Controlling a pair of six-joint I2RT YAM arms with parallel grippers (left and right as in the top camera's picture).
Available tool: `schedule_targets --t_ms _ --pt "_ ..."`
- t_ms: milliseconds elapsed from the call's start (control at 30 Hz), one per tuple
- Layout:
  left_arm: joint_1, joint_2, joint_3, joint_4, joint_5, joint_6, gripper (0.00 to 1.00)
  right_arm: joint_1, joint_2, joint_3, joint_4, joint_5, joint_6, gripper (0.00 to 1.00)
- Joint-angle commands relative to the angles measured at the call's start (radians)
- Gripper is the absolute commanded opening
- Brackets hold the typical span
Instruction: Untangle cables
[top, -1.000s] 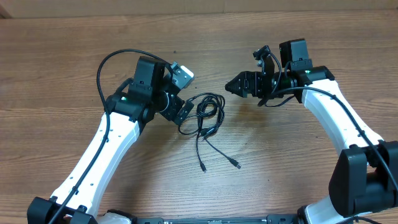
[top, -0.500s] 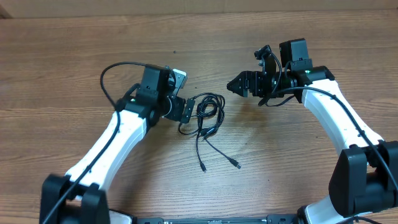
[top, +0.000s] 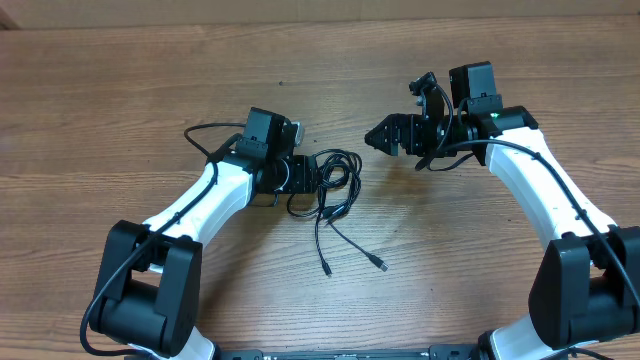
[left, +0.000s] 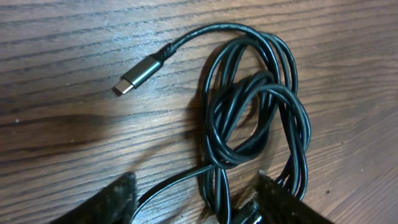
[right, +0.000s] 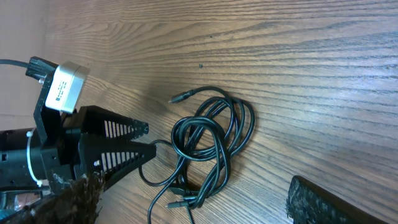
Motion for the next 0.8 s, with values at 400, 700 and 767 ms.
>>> schedule_targets --t_ms 400,700,767 --pt "-0.047 0.009 -0.005 0.006 -0.159 -0.12 0.59 0.001 -0.01 -0.005 0.014 0.006 0.0 0.94" --pt "-0.074 0.011 -0.005 0.068 -0.179 -0.146 0.56 0.001 -0.01 -0.005 0.016 0.006 0.003 0.94" --pt "-0.081 0.011 -0.005 0.074 -0.182 -0.158 0.54 0.001 -0.01 -0.005 0.016 0.006 0.003 0.94"
